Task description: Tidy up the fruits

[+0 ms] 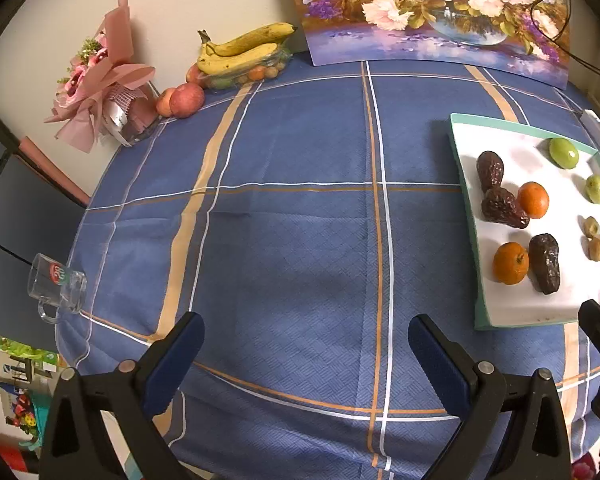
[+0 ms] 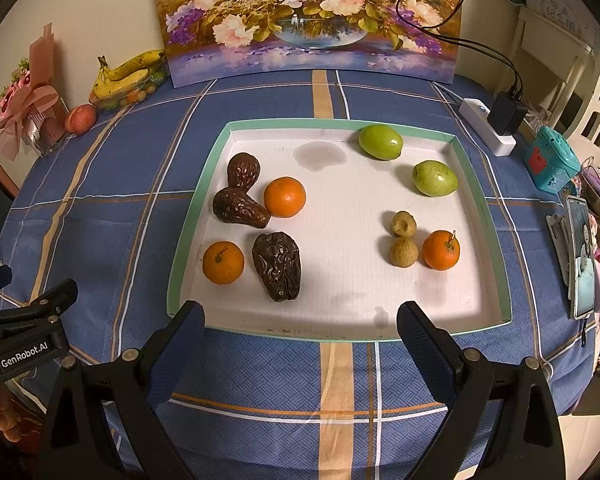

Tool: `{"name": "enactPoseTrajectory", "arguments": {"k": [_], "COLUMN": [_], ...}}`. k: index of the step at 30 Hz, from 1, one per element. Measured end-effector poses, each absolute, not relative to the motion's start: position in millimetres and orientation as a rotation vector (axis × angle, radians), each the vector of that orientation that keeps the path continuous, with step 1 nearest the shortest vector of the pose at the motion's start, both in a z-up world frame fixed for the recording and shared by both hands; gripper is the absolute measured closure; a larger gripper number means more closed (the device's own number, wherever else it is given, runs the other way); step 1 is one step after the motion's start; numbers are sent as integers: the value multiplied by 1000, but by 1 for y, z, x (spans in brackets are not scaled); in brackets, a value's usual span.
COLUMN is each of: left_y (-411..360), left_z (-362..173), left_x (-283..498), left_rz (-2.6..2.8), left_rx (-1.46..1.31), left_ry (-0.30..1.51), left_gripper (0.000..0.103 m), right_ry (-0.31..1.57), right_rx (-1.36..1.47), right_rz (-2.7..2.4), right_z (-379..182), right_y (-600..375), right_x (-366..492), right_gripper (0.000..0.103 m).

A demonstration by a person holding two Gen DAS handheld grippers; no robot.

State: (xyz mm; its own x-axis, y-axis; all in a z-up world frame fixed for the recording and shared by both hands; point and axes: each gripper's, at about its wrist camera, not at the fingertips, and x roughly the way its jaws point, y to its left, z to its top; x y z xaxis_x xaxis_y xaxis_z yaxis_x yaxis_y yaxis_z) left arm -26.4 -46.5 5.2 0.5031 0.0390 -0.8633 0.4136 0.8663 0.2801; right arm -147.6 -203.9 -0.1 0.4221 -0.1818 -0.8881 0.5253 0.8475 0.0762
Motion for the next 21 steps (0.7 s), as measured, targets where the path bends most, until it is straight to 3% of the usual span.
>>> {"name": "enactPoseTrajectory", "arguments": {"k": [21], "left_y": [-44], "left_z": [4], "left_x": [-24], "left_rz": [-227], "left_rx": [495], "left_ry": [1035], "left_gripper": [0], "right_ry": [1060], "right_rx": [364], "right_rz": [-452], "right_z": [-3], "right_y": [-204], "right_x": [-147], "right_gripper": [6]}}
